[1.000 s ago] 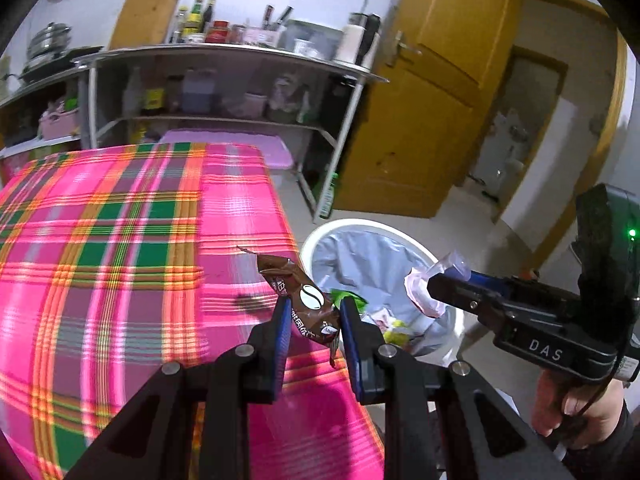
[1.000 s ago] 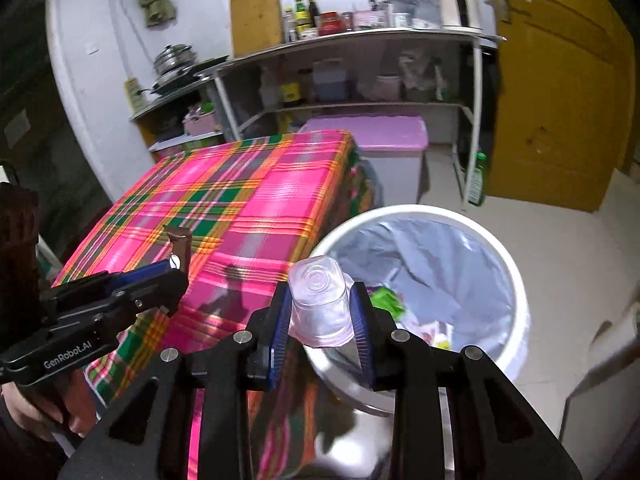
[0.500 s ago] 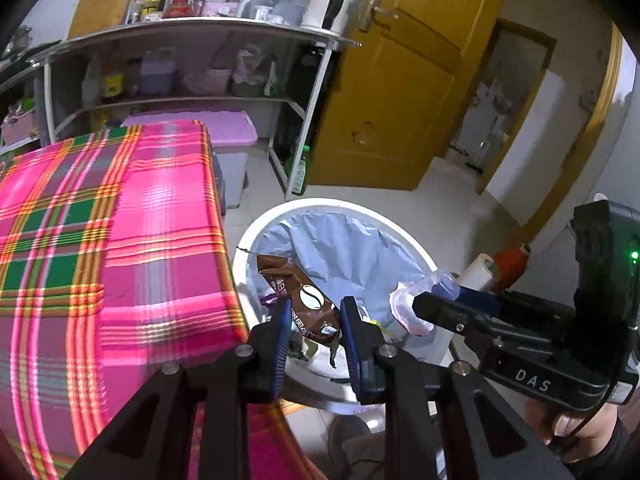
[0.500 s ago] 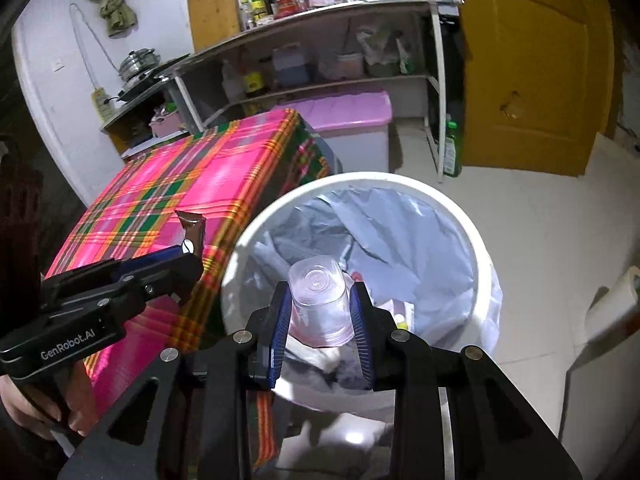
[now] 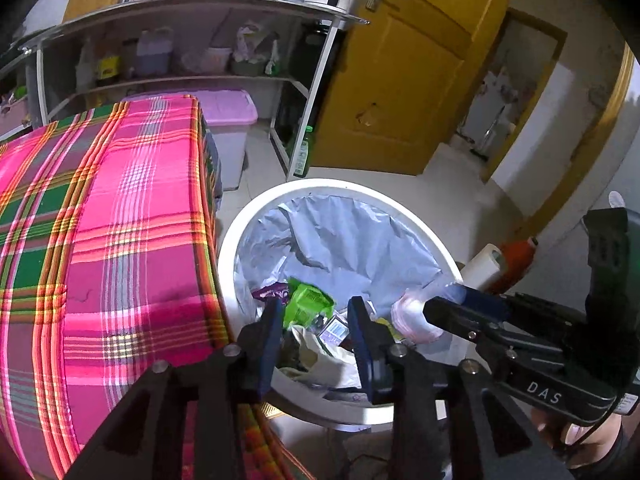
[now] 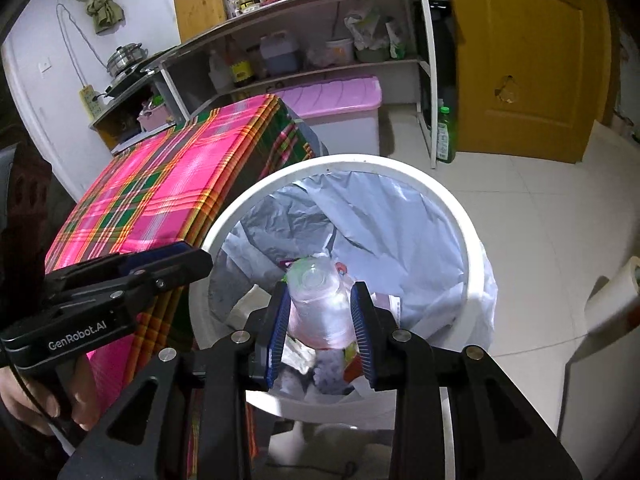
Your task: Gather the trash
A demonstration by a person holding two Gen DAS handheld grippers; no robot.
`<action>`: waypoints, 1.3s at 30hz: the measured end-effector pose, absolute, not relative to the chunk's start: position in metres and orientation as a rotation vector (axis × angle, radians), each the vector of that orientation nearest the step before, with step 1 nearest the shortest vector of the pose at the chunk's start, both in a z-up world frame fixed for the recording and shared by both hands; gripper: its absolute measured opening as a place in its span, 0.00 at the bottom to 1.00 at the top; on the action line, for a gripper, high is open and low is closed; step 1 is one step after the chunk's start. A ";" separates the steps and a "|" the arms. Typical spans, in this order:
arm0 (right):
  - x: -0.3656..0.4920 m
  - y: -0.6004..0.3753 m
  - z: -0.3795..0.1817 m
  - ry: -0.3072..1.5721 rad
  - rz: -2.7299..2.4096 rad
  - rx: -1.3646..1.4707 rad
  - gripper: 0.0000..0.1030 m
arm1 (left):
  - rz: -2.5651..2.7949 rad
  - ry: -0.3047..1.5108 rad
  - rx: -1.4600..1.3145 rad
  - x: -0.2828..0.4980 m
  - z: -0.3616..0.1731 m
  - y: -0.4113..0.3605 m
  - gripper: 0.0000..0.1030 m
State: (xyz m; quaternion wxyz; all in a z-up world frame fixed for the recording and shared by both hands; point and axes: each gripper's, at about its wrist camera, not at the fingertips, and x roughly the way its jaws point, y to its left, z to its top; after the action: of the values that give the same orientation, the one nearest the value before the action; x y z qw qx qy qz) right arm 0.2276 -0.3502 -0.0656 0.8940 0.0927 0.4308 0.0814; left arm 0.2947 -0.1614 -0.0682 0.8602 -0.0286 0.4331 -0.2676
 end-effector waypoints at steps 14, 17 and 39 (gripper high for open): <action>0.194 -0.334 -0.035 0.823 0.182 0.150 0.41 | -0.490 0.812 -0.039 0.254 -0.033 -0.141 0.35; 0.181 -0.325 -0.025 0.798 0.199 0.135 0.41 | -0.471 0.782 -0.034 0.237 -0.022 -0.133 0.36; 0.092 -0.271 0.014 0.689 0.283 0.065 0.41 | -0.316 0.659 -0.018 0.123 0.018 -0.071 0.37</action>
State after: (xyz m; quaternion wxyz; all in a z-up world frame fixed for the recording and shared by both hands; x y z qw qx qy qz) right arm 0.0923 -0.2709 0.0137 0.9308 0.0318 0.3367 0.1384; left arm 0.1229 -0.0715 0.0179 0.9339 -0.0088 0.3222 -0.1547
